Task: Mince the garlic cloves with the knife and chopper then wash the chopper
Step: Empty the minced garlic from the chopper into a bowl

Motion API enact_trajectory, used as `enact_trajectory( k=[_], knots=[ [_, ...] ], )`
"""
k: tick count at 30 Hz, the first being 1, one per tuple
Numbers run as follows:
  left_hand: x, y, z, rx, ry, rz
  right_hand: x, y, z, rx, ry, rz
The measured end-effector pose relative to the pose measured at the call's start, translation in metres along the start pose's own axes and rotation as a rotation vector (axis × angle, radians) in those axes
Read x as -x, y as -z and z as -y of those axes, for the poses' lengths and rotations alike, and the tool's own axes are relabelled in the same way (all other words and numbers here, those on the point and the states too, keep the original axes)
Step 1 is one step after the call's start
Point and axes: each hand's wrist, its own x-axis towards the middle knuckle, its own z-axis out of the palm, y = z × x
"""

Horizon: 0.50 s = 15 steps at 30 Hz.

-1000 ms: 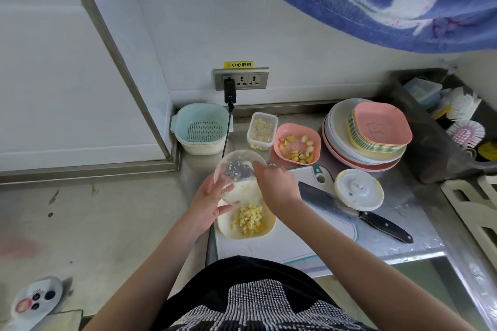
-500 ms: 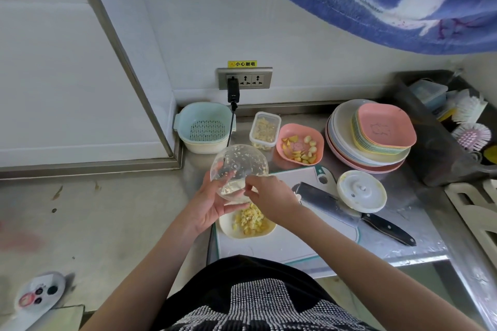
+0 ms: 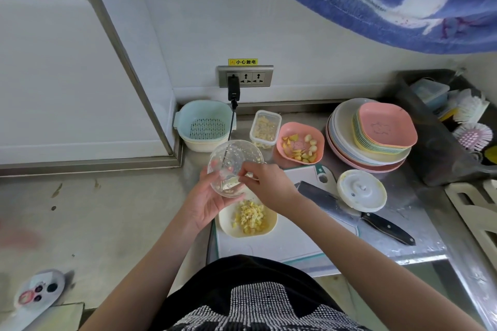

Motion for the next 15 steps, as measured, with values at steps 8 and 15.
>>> enact_trajectory(
  k=[8,15],
  knots=[
    [0.002,0.003,-0.006,-0.029,-0.032,-0.03,0.014,0.001,-0.02,0.009,-0.023,0.167],
    [0.003,-0.009,-0.002,-0.05,-0.042,-0.026,-0.003,-0.012,-0.014,-0.015,-0.001,0.091]
  ],
)
